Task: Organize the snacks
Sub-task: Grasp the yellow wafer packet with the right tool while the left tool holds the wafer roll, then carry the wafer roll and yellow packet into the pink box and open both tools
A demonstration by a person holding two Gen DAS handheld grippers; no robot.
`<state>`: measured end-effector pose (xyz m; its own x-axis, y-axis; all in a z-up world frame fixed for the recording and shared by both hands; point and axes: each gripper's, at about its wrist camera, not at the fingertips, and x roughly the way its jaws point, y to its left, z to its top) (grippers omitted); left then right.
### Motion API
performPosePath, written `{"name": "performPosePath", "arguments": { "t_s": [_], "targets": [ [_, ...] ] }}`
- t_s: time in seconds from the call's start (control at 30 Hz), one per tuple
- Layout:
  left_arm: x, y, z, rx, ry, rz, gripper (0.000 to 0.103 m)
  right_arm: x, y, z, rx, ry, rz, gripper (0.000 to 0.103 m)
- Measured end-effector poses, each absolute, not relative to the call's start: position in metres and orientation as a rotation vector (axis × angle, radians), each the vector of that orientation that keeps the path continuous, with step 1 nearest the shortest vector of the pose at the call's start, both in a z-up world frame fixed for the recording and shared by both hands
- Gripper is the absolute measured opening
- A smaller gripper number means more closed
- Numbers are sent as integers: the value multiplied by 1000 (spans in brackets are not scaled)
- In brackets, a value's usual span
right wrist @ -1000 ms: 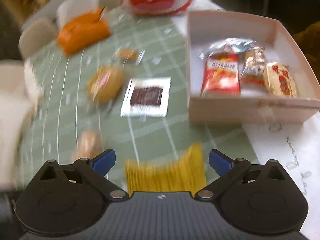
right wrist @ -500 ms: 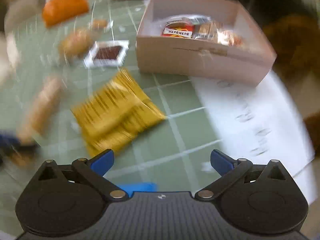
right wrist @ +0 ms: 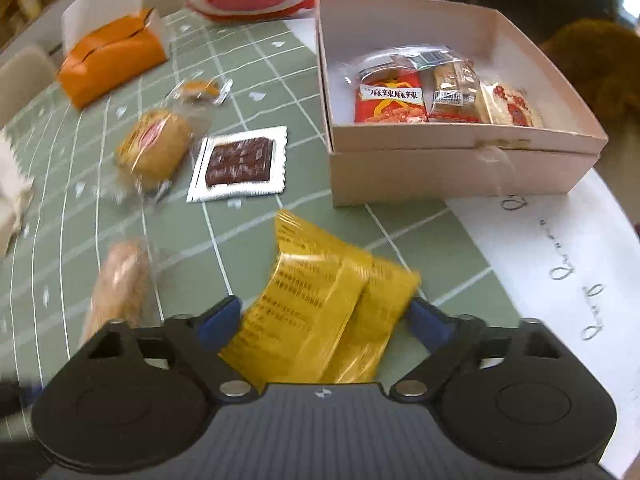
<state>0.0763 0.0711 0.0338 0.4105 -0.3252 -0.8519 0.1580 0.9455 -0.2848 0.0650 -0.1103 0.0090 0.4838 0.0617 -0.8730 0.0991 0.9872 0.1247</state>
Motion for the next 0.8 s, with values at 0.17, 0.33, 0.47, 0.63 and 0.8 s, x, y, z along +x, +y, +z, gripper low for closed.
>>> {"name": "performPosePath", "arguments": {
  "t_s": [0.17, 0.33, 0.47, 0.63, 0.8],
  "targets": [
    [86, 60, 33, -131, 1101, -303, 43, 37, -134, 12, 105, 1058, 0, 71],
    [86, 62, 32, -151, 1104, -304, 43, 19, -164, 11, 136, 1058, -2, 70],
    [82, 55, 32, -71, 1085, -323, 43, 20, -176, 10, 179, 1039, 17, 81],
    [77, 49, 32, -36, 1066, -285, 40, 31, -174, 5, 163, 1007, -4, 86],
    [70, 42, 36, -33, 1092, -253, 34, 17, -177, 10, 124, 1006, 28, 63]
  ]
}}
